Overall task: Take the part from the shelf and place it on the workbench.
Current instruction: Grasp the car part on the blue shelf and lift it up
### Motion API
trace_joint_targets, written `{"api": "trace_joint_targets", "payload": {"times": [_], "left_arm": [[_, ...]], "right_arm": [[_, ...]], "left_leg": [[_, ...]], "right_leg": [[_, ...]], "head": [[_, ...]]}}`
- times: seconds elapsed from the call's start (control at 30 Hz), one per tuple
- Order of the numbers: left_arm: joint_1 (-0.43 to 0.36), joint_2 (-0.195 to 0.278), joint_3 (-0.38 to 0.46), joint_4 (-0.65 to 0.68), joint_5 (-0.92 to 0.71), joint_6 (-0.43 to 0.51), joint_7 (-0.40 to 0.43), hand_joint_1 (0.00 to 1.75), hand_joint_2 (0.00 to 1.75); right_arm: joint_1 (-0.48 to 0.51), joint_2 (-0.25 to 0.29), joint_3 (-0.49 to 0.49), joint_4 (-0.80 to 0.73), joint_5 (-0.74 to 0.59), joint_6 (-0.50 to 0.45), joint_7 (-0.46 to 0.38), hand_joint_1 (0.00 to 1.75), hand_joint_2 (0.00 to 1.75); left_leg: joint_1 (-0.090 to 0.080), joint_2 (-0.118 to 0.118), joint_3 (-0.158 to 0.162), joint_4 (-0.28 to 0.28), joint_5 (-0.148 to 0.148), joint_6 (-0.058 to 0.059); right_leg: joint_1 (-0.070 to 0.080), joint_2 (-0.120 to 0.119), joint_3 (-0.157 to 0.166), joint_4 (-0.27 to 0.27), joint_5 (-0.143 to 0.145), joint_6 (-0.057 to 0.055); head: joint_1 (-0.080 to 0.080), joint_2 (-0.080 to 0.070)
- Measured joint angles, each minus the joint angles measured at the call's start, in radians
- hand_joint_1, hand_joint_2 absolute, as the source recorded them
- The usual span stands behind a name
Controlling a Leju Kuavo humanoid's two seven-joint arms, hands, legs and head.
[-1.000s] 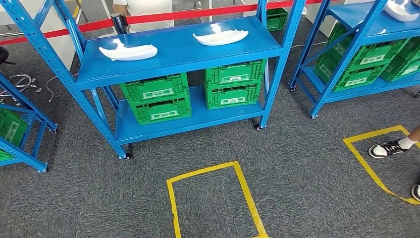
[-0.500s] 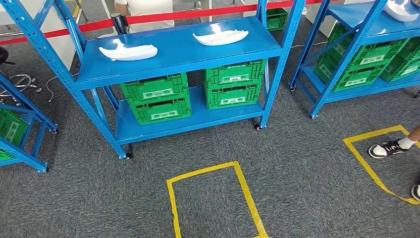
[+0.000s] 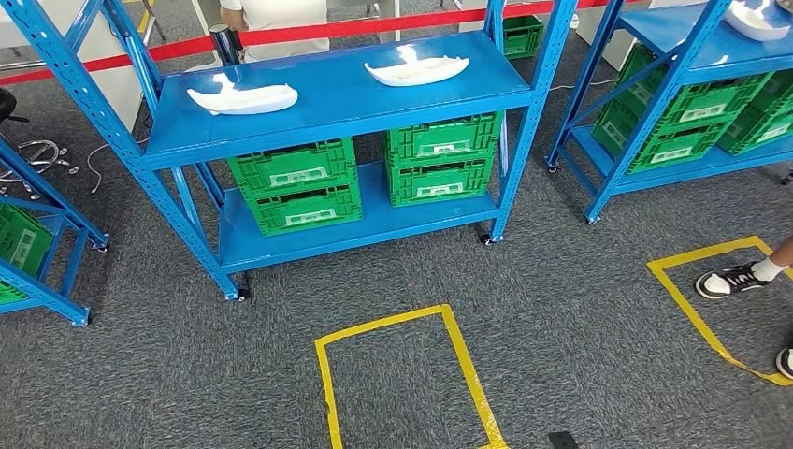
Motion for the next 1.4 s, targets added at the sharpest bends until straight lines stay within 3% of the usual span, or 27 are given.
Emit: {"api": "trace_joint_targets", "payload": {"times": [0.4, 0.6, 0.7, 0.77, 0.9, 1.07, 1.23, 1.4], "left_arm": [[0.0, 0.001, 0.0, 0.001, 0.004, -0.002, 0.005, 0.0, 0.0], [0.0, 0.0, 0.0, 0.002, 0.004, 0.002, 0.007, 0.0, 0.0], [-0.001, -0.001, 0.001, 0.002, 0.003, 0.002, -0.005, 0.0, 0.0], [-0.002, -0.002, 0.001, 0.002, -0.002, 0.002, -0.012, 0.0, 0.0], [-0.013, -0.007, 0.001, 0.003, -0.019, -0.002, -0.015, 0.0, 0.0], [-0.031, -0.011, 0.001, 0.004, -0.037, -0.013, -0.012, 0.0, 0.0], [-0.054, -0.017, 0.001, 0.004, -0.04, -0.015, 0.0, 0.0, 0.0], [-0.058, -0.021, 0.001, 0.005, -0.037, -0.015, 0.003, 0.0, 0.0]], "right_arm": [[-0.012, -0.065, 0.0, 0.0, 0.087, -0.007, -0.022, 0.0, 0.0], [-0.104, -0.136, 0.05, -0.064, 0.301, -0.135, -0.094, 0.0, 0.0], [-0.154, -0.168, 0.049, -0.19, 0.474, -0.164, -0.078, 0.0, 0.0], [-0.184, -0.18, 0.026, -0.311, 0.613, -0.135, -0.058, 0.0, 0.0], [-0.298, -0.191, -0.049, -0.513, 0.78, -0.063, -0.087, 0.0, 0.0], [-0.517, -0.203, -0.053, -0.599, 0.873, 0.0, -0.122, 0.0, 0.0], [-0.727, -0.163, 0.04, -0.616, 0.969, 0.06, -0.114, 0.0, 0.0], [-0.814, -0.121, 0.13, -0.627, 0.983, 0.071, -0.139, 0.0, 0.0]], "left_leg": [[-0.001, 0.0, -0.007, 0.0, 0.0, 0.0], [-0.003, 0.006, -0.009, 0.0, 0.002, 0.003], [-0.004, 0.007, -0.01, 0.0, 0.003, 0.005], [-0.004, 0.008, -0.009, 0.0, 0.004, 0.006], [-0.005, 0.007, -0.009, 0.001, 0.01, 0.009], [-0.006, 0.007, -0.016, 0.001, 0.015, 0.009], [-0.006, 0.009, -0.02, 0.001, 0.021, 0.008], [-0.006, 0.003, -0.024, 0.001, 0.024, 0.009]], "right_leg": [[0.0, 0.0, 0.0, 0.0, 0.0, 0.0], [-0.001, 0.006, -0.002, 0.0, 0.003, 0.005], [-0.002, 0.007, -0.003, 0.0, 0.005, 0.006], [-0.003, 0.007, -0.004, 0.0, 0.007, 0.006], [-0.004, 0.007, -0.01, 0.001, 0.012, 0.008], [-0.005, 0.008, -0.011, 0.001, 0.017, 0.009], [-0.005, 0.009, -0.017, 0.001, 0.023, 0.009], [-0.005, 0.004, -0.017, 0.001, 0.024, 0.009]], "head": [[0.0, 0.0], [0.0, 0.0], [0.0, 0.0], [0.0, 0.0], [0.0, 0.0], [0.0, 0.0], [0.0, 0.0], [0.001, 0.0]]}}
